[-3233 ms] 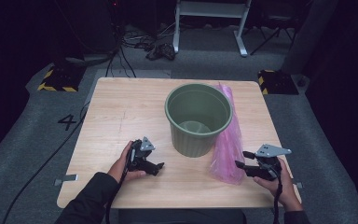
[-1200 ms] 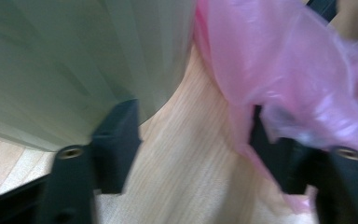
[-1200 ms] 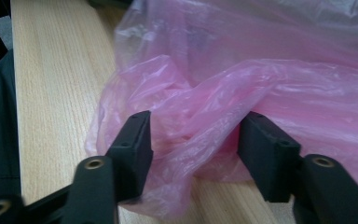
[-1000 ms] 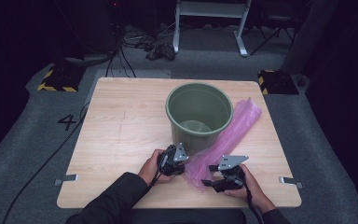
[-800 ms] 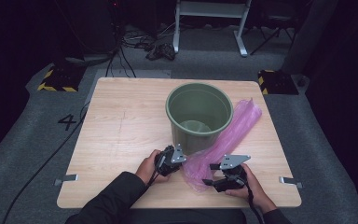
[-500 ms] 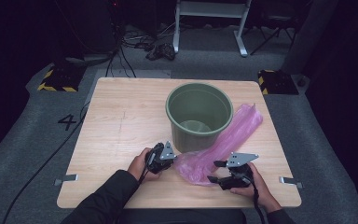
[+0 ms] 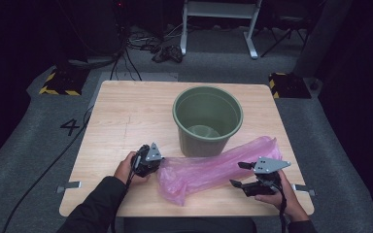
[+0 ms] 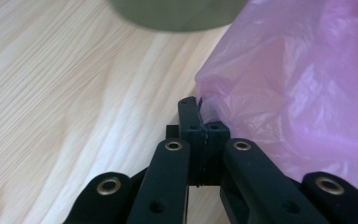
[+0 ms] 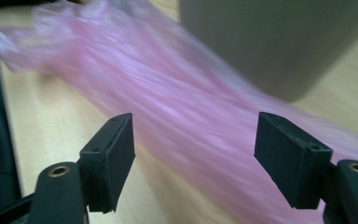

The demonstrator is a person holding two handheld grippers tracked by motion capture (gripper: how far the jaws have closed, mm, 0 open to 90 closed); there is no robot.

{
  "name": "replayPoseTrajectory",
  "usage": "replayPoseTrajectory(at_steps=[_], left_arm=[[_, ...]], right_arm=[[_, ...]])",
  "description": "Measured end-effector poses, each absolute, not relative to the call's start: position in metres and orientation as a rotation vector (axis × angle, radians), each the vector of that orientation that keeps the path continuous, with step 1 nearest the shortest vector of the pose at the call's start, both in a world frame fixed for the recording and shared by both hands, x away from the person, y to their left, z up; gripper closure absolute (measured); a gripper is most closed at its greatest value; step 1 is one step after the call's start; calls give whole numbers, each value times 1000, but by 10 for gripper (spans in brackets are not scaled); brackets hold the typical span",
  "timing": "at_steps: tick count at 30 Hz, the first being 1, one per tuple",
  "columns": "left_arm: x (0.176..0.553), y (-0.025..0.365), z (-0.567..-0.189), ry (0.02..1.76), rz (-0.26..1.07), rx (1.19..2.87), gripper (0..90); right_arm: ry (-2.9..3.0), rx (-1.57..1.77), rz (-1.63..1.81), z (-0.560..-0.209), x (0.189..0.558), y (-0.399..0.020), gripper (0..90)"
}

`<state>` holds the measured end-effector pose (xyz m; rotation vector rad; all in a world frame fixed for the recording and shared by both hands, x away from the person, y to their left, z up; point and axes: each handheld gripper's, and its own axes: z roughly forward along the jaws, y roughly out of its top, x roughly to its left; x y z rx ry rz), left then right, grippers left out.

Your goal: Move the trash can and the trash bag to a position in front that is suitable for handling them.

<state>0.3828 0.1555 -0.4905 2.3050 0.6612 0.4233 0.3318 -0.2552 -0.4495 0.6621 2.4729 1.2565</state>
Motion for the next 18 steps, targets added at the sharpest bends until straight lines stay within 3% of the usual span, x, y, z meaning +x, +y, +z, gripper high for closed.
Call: replayPoseTrajectory(at_steps=[8, 12, 13, 15, 18], left_arm=[[388, 188, -493, 755, 450, 2300, 871], [391, 198, -494, 800, 468, 2284, 815], [392, 201, -493, 817, 481, 2276, 772], [393, 204, -491, 863, 483, 2262, 576], [392, 210, -484, 912, 494, 2205, 367]], right_arm=[[2369, 804, 1139, -456, 346, -291, 306], [2369, 883, 1112, -467, 355, -305, 338], [2373, 897, 1107, -470, 357, -307, 359], [2379, 930, 1111, -476, 361, -310, 401], [2394, 931, 1092, -482, 363, -309, 468]])
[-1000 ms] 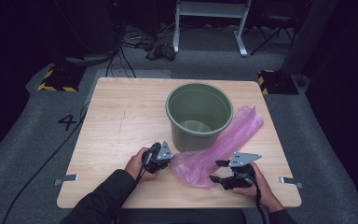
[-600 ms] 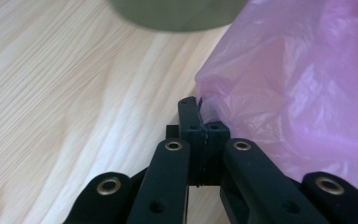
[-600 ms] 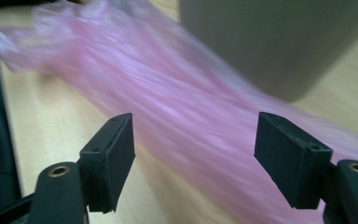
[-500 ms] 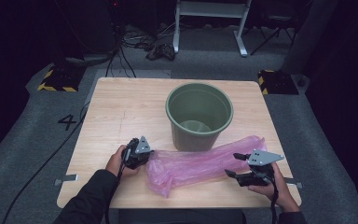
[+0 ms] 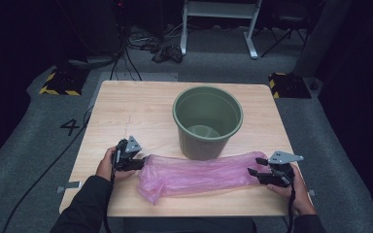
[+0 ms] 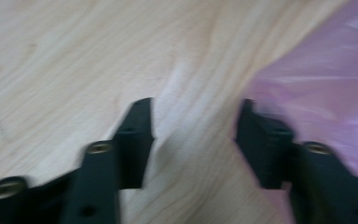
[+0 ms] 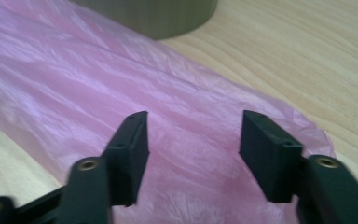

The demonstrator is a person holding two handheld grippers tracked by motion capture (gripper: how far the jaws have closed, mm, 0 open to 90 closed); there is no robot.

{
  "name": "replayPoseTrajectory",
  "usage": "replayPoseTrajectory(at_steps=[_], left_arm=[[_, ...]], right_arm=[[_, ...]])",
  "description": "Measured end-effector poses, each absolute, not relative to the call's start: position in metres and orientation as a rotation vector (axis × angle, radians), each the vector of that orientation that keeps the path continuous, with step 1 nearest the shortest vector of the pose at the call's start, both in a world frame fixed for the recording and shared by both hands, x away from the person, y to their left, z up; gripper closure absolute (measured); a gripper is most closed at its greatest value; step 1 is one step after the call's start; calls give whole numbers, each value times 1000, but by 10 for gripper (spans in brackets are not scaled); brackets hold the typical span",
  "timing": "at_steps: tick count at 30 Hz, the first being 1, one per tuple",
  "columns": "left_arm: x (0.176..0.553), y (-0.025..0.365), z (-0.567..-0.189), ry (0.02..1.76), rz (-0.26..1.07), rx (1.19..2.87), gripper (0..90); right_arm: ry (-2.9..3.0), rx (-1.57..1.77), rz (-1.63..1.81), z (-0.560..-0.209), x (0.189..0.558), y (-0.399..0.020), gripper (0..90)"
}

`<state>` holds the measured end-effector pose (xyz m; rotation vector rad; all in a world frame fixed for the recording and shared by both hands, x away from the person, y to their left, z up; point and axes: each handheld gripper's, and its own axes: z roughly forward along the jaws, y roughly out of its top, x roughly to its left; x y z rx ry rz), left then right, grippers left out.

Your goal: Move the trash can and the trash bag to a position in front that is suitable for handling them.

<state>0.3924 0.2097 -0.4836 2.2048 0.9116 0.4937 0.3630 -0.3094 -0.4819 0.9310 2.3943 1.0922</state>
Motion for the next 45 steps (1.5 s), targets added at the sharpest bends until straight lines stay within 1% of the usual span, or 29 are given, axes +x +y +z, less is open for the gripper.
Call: replayPoseTrajectory(at_steps=[1, 2, 5, 8, 10, 13, 18, 20, 22, 24, 27, 29, 33, 34, 37, 40, 42, 43, 45], left_arm=[[392, 212, -480, 921, 480, 2190, 290], [391, 214, -476, 928, 480, 2171, 242], [386, 215, -463, 911, 455, 2129, 194], [379, 211, -453, 879, 475, 2114, 189], [375, 208, -447, 850, 524, 2128, 188], [374, 211, -443, 861, 582, 2138, 181], [387, 232, -447, 962, 558, 2088, 179], [389, 237, -446, 968, 549, 2080, 176], [389, 240, -442, 958, 516, 2027, 176], [385, 236, -436, 936, 506, 2014, 174], [374, 222, -424, 834, 464, 2001, 166], [365, 206, -417, 757, 430, 2012, 160], [346, 160, -414, 598, 393, 2111, 161], [341, 144, -417, 558, 376, 2143, 162], [332, 110, -424, 464, 384, 2258, 167], [326, 81, -433, 385, 366, 2327, 181], [323, 67, -441, 342, 388, 2379, 181], [324, 62, -446, 321, 378, 2409, 181], [329, 57, -458, 334, 338, 2446, 181]], right_arm=[[2405, 933, 1086, -484, 364, -308, 474], [2416, 931, 1086, -486, 364, -308, 483], [2433, 928, 1055, -492, 366, -304, 489], [2434, 928, 1046, -493, 366, -300, 494], [2429, 933, 1050, -492, 366, -298, 493], [2430, 941, 1034, -492, 366, -295, 493], [2432, 955, 1025, -494, 368, -294, 494], [2431, 960, 1030, -493, 368, -294, 494], [2429, 968, 1027, -493, 368, -295, 492], [2428, 972, 1033, -493, 368, -295, 485], [2427, 978, 1035, -493, 369, -295, 473], [2423, 981, 1033, -492, 369, -295, 473], [2421, 987, 1035, -492, 369, -295, 472], [2423, 986, 1035, -492, 369, -295, 472], [2427, 987, 1041, -492, 369, -293, 471], [2432, 988, 1034, -493, 369, -291, 471], [2433, 983, 1041, -492, 369, -290, 471], [2432, 985, 1042, -492, 369, -289, 471], [2434, 982, 1047, -492, 369, -288, 471]])
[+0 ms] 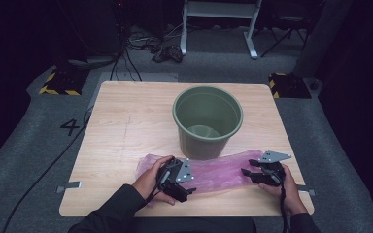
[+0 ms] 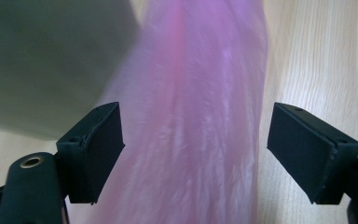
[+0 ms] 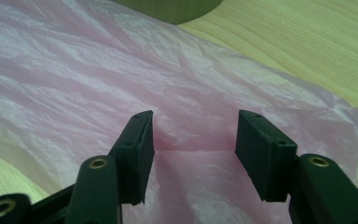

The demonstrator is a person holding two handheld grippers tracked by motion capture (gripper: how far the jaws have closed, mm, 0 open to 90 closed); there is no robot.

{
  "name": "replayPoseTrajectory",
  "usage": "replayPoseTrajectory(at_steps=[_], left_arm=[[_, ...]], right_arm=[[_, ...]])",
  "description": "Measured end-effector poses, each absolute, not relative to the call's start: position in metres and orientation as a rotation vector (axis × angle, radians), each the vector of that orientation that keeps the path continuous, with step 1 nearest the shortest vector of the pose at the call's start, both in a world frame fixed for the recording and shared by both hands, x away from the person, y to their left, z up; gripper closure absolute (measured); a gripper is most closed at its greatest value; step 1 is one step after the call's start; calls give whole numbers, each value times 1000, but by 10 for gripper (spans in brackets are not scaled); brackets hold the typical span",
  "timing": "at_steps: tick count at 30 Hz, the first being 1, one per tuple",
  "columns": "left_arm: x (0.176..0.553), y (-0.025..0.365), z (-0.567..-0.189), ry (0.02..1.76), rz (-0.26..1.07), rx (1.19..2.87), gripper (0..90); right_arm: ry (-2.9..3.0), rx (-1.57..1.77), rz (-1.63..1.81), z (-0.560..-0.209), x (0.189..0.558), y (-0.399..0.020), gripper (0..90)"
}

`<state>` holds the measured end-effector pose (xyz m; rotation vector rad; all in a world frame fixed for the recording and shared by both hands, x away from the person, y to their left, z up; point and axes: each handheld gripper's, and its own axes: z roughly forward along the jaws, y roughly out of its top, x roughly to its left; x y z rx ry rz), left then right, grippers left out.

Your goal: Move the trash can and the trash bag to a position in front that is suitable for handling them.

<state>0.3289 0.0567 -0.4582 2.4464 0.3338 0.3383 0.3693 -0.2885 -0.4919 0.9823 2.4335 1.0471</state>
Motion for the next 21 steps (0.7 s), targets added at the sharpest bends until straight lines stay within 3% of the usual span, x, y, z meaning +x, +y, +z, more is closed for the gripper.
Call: replayPoseTrajectory(at_steps=[5, 12, 17, 21], left_arm=[[345, 57, -483, 366, 269, 2535, 190], [359, 71, -484, 403, 196, 2512, 247], [367, 83, -484, 423, 145, 2490, 365], [372, 93, -482, 436, 147, 2487, 534]], right_arm=[[2428, 987, 1062, -491, 370, -287, 464], [2428, 975, 1090, -490, 372, -282, 447], [2427, 954, 1113, -488, 371, -279, 420], [2414, 953, 1133, -485, 371, -281, 402]])
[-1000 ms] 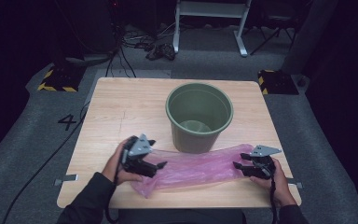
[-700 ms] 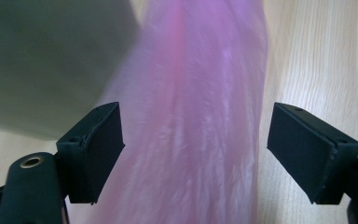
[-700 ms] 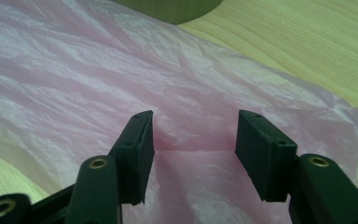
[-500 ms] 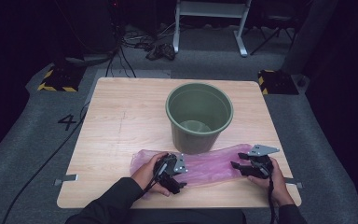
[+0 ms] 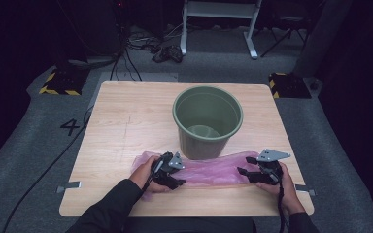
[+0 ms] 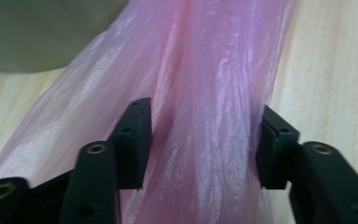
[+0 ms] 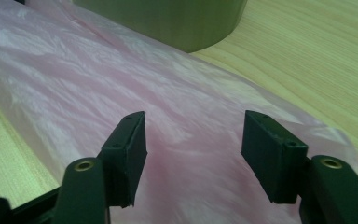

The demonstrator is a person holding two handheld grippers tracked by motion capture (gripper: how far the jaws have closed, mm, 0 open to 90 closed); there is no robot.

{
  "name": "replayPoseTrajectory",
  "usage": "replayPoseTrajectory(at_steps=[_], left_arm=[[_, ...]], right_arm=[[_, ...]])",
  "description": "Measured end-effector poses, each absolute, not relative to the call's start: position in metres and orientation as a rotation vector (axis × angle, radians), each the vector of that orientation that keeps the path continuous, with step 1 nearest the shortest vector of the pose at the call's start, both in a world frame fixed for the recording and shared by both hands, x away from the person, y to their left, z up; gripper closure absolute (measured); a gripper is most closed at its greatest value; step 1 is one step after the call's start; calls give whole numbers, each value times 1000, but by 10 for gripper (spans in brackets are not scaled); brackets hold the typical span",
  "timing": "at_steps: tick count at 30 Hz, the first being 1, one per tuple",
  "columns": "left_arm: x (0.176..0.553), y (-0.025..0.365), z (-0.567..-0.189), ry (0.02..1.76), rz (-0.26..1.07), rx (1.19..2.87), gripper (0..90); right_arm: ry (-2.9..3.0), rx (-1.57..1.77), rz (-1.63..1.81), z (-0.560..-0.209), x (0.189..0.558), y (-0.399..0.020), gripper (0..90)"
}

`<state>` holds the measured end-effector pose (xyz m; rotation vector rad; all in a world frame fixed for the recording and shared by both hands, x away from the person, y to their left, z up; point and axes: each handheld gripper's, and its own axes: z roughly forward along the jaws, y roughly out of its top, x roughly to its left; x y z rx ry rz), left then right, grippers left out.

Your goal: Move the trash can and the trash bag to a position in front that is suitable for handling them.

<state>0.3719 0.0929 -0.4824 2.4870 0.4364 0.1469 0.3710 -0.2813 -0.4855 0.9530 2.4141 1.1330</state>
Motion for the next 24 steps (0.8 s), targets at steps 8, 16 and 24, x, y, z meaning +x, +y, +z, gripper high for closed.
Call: replayPoseTrajectory(at_steps=[8, 16, 24], left_arm=[[378, 116, -481, 470, 197, 2490, 759], [381, 147, -482, 511, 310, 2454, 882], [373, 172, -474, 546, 378, 2355, 890]], right_arm=[[2380, 966, 1167, -482, 368, -298, 390], [2314, 1010, 1174, -480, 369, -315, 380], [2280, 1070, 1157, -483, 376, -328, 377]])
